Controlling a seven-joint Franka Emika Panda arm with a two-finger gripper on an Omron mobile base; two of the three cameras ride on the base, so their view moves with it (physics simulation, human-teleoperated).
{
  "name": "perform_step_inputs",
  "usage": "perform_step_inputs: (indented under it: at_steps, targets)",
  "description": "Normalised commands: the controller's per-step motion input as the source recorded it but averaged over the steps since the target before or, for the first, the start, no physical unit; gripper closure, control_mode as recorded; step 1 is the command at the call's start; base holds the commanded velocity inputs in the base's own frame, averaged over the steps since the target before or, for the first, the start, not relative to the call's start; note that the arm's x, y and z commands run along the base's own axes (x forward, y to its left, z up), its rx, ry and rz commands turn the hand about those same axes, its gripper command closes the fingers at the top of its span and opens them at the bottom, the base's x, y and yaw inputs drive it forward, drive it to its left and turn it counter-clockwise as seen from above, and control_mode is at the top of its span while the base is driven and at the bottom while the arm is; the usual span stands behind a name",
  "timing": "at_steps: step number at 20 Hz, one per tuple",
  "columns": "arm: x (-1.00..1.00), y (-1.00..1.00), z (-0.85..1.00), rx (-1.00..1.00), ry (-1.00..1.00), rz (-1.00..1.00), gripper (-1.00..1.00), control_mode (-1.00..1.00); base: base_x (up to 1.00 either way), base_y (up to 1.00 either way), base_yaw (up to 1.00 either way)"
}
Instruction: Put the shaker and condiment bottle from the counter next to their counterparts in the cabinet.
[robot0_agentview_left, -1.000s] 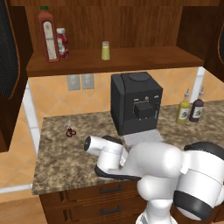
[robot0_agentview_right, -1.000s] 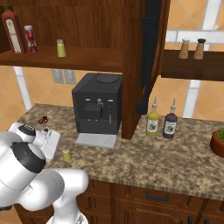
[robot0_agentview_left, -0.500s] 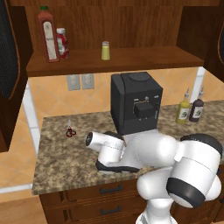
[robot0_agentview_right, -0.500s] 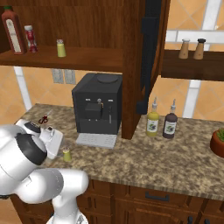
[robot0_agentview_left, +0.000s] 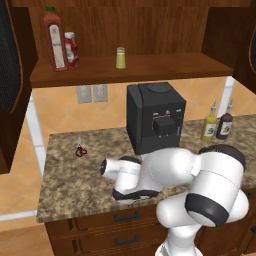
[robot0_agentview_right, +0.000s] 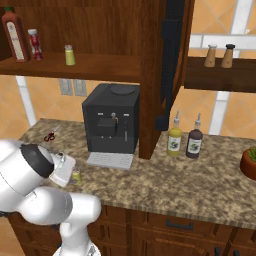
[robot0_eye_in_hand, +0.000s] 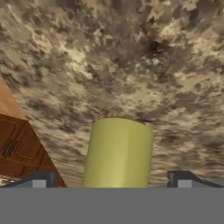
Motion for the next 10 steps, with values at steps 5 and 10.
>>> perform_step_inputs:
  at_steps: [5, 10]
  targets:
    - [0.00, -0.01, -0.02, -0.02, 0.02, 0.00, 1.00, -1.00, 0.00, 0.00, 0.00]
    - [-0.04, -0.02, 0.33, 0.00, -0.05, 0.19, 1.00, -1.00, 0.00, 0.00, 0.00]
